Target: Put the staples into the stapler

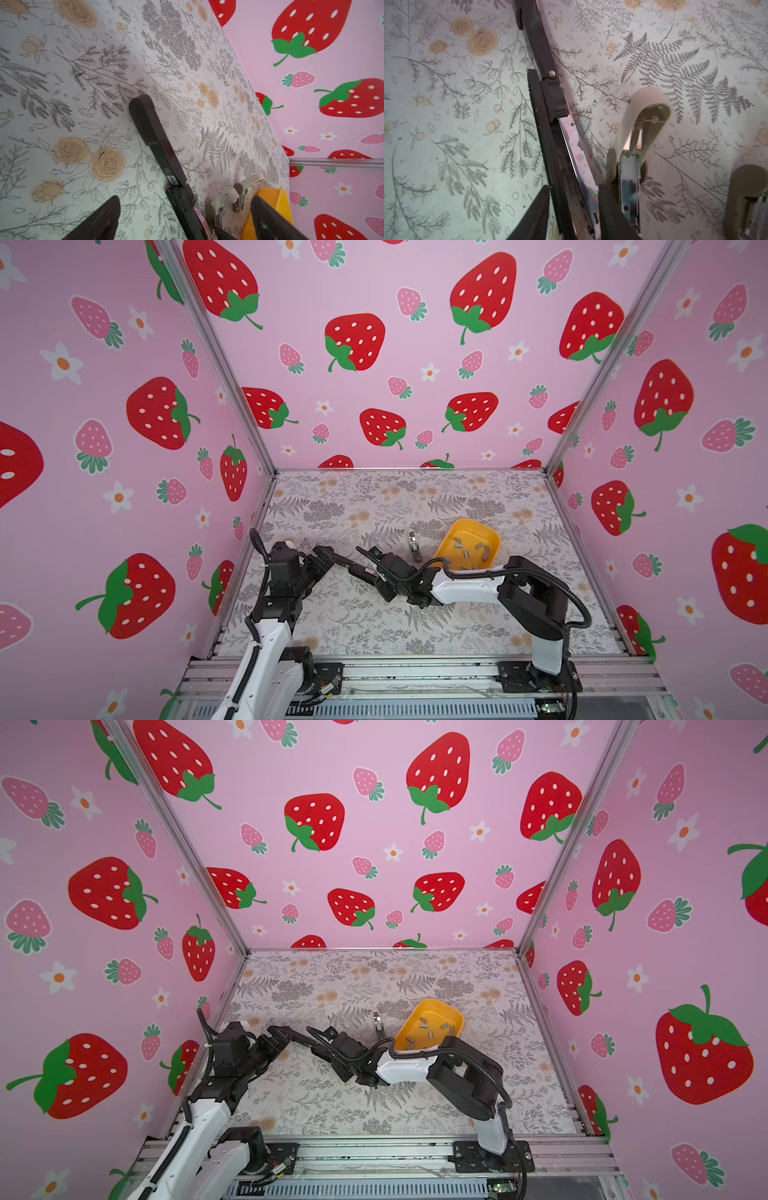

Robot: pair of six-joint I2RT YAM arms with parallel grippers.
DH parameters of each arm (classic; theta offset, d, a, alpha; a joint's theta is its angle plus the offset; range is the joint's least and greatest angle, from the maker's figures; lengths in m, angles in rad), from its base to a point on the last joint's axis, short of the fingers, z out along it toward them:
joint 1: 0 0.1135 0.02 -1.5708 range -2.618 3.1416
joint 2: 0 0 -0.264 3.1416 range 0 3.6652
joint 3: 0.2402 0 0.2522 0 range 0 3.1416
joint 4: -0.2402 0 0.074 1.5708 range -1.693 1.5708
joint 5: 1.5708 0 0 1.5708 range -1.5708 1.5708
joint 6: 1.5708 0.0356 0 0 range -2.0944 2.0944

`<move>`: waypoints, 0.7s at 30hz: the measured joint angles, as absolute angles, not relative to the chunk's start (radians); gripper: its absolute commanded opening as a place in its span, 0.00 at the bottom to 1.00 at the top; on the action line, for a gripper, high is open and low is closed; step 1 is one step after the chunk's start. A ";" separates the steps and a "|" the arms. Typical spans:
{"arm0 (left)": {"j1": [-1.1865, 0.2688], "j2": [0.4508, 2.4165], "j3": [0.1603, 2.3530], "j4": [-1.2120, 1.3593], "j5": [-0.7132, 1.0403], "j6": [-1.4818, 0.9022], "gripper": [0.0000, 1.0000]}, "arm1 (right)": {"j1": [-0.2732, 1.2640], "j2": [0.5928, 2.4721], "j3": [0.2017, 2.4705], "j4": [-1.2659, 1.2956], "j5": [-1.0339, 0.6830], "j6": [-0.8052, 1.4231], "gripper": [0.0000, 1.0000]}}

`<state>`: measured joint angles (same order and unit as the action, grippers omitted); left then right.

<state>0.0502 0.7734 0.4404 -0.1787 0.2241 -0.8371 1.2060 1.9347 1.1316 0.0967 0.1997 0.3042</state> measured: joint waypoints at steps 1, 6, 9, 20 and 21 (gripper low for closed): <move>0.050 0.779 0.450 -0.183 0.233 -0.839 1.00 | 1.206 1.938 1.132 0.097 0.197 0.301 0.35; 0.050 0.823 0.464 -0.214 0.258 -0.835 0.99 | 1.210 1.942 1.130 0.098 0.188 0.289 0.21; 0.050 0.868 0.474 -0.246 0.273 -0.830 0.99 | 1.225 1.943 1.127 0.099 0.205 0.282 0.10; 0.050 0.902 0.476 -0.266 0.291 -0.815 0.99 | 1.354 1.960 1.117 0.079 0.498 0.281 0.00; 0.050 0.898 0.476 -0.266 0.291 -0.815 0.99 | 1.367 1.967 1.125 0.068 0.525 0.281 0.00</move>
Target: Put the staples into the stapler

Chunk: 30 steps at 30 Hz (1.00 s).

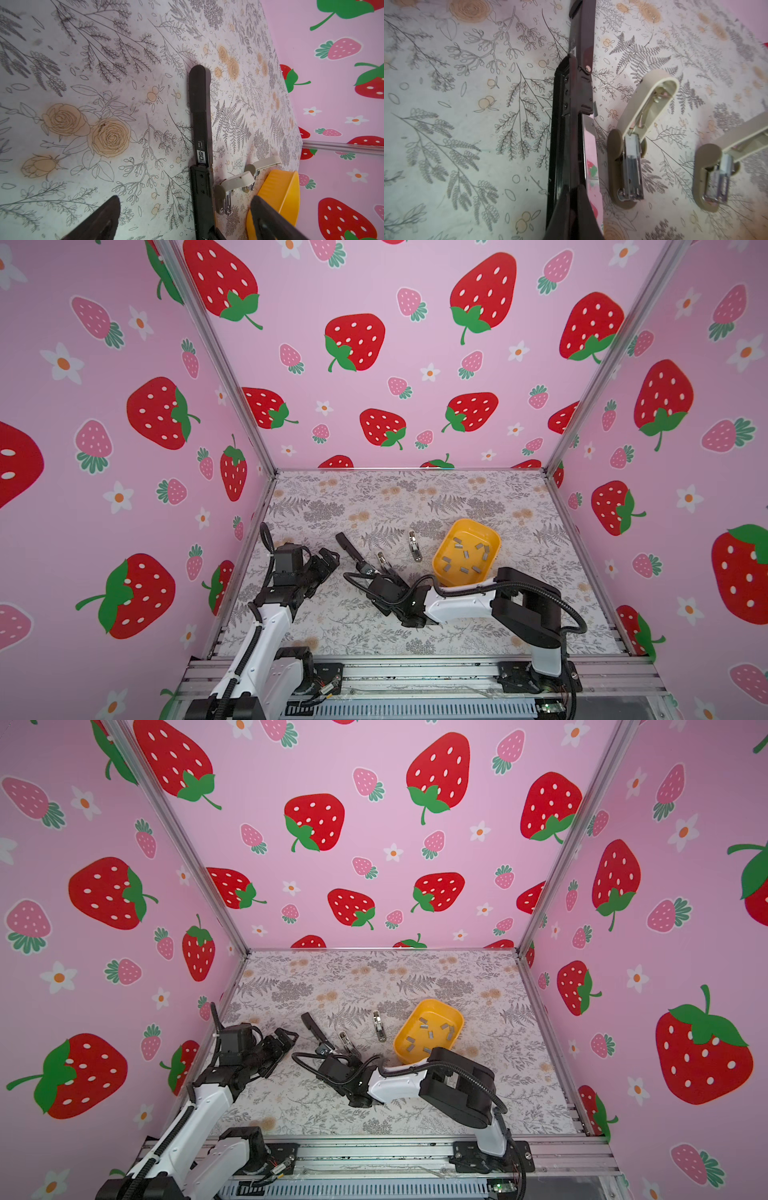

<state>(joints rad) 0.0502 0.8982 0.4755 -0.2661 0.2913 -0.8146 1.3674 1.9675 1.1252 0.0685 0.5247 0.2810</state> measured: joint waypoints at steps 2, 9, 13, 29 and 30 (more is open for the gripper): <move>0.050 0.895 0.475 -0.266 0.292 -0.814 0.99 | 1.404 1.995 1.159 0.036 0.602 0.281 0.01; 0.050 0.904 0.475 -0.267 0.300 -0.808 0.99 | 1.457 2.017 1.169 0.024 0.596 0.292 0.25; 0.050 0.901 0.475 -0.268 0.300 -0.807 0.99 | 1.442 1.993 1.119 0.039 0.520 0.295 0.29; 0.050 0.901 0.474 -0.266 0.303 -0.808 0.99 | 1.435 1.975 1.097 0.021 0.530 0.319 0.02; 0.050 0.906 0.474 -0.264 0.308 -0.808 0.99 | 1.440 1.979 1.103 0.009 0.550 0.316 0.00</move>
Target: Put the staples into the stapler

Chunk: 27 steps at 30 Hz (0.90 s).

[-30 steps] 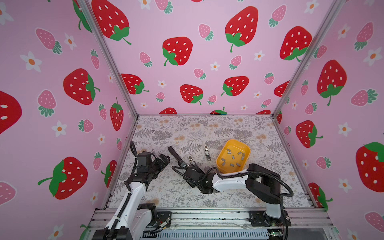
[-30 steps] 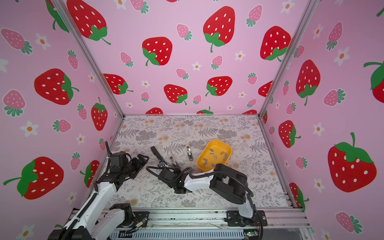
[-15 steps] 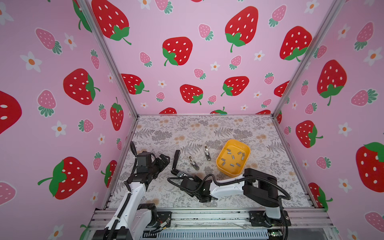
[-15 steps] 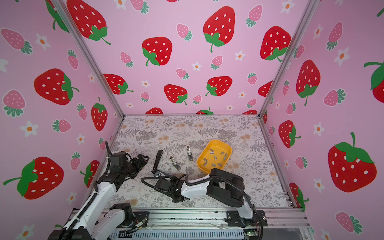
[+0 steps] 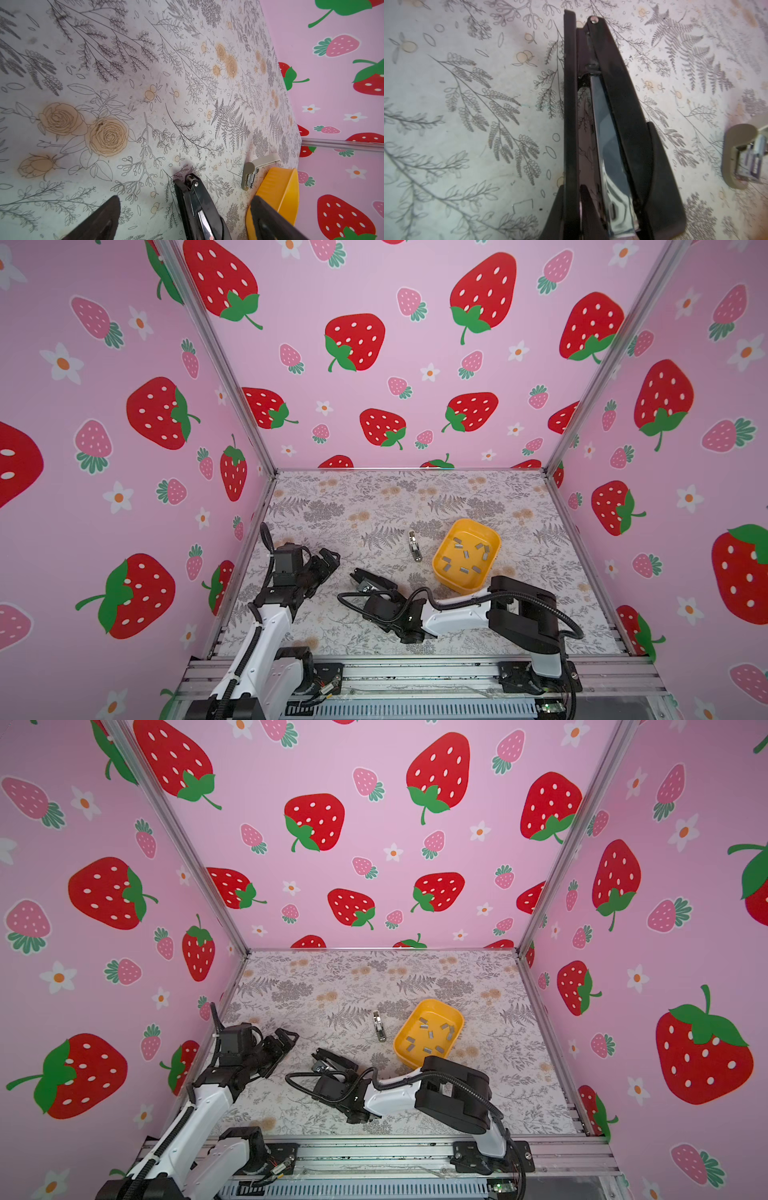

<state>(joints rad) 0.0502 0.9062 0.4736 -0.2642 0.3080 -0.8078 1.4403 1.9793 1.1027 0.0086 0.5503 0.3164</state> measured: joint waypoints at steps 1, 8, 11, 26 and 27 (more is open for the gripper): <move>0.050 0.913 0.474 -0.262 0.314 -0.808 0.99 | 1.446 1.988 1.114 -0.011 0.580 0.316 0.00; 0.050 0.967 0.474 -0.259 0.354 -0.799 0.99 | 1.495 2.073 1.217 -0.118 0.753 0.291 0.05; 0.050 0.984 0.477 -0.265 0.361 -0.780 0.99 | 1.523 2.120 1.269 -0.177 0.830 0.268 0.08; 0.050 1.024 0.639 -0.299 0.340 -0.702 0.99 | 1.628 2.280 1.432 -0.387 1.075 0.130 0.25; 0.050 1.023 0.642 -0.301 0.339 -0.700 0.99 | 1.634 2.277 1.430 -0.389 1.080 0.124 0.28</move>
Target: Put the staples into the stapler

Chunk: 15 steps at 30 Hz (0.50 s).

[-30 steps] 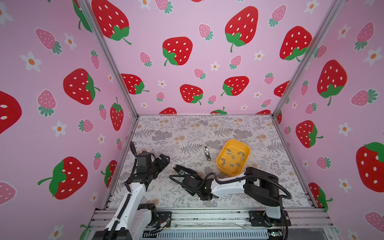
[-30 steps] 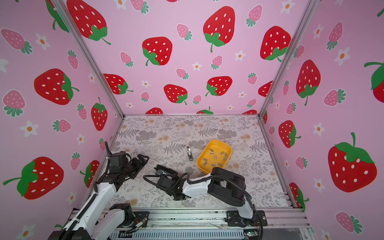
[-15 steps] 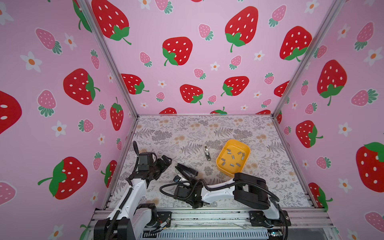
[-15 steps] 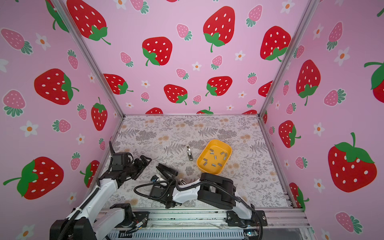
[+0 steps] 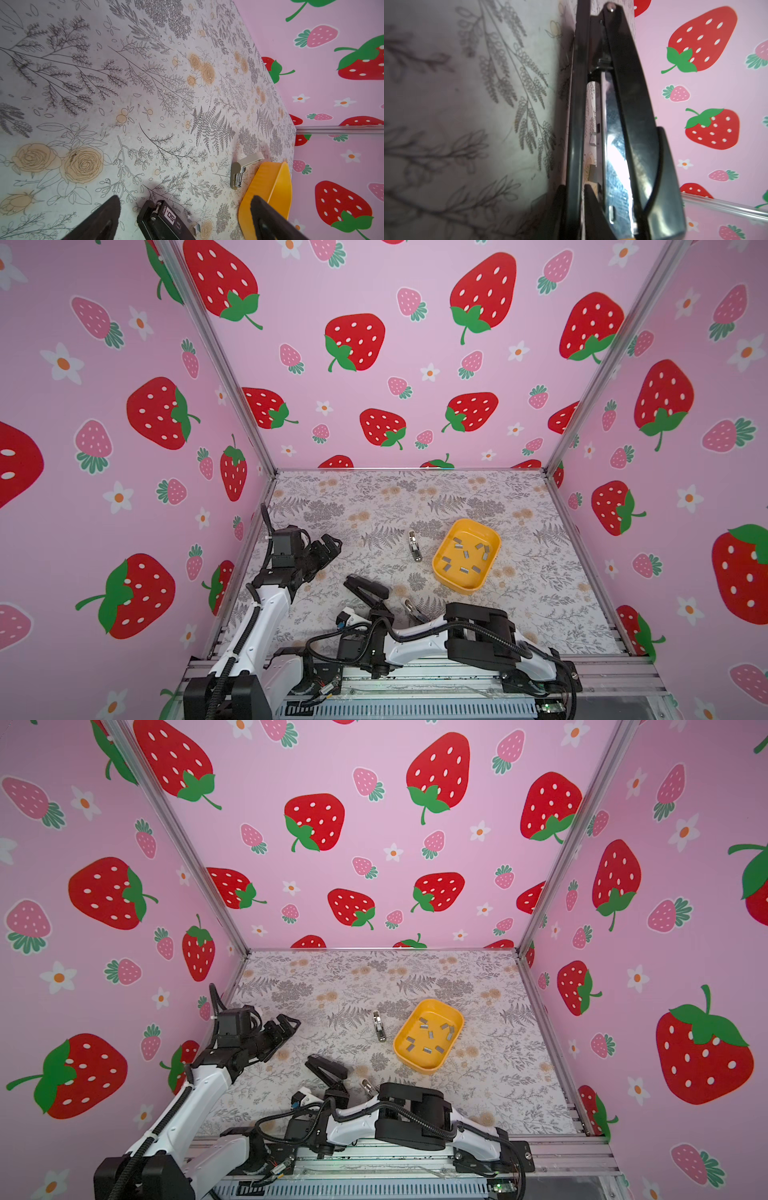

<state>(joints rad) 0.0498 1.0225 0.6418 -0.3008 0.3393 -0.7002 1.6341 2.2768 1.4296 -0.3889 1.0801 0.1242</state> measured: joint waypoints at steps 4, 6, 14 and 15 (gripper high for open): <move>0.050 1.005 0.644 -0.322 0.323 -0.691 0.99 | 1.660 2.236 1.395 -0.387 1.062 0.084 0.40; 0.050 0.989 0.644 -0.332 0.318 -0.686 0.99 | 1.670 2.208 1.379 -0.378 1.023 0.076 0.44; 0.047 0.916 0.648 -0.354 0.294 -0.676 0.99 | 1.686 2.025 1.272 -0.317 0.761 0.074 0.60; 0.046 0.904 0.651 -0.350 0.286 -0.671 0.99 | 1.685 1.998 1.258 -0.307 0.733 0.077 0.60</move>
<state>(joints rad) 0.0463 0.9035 0.6510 -0.3496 0.2863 -0.6712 1.6848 1.9976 1.2579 -0.3069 0.7326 0.0769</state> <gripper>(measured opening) 0.989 0.601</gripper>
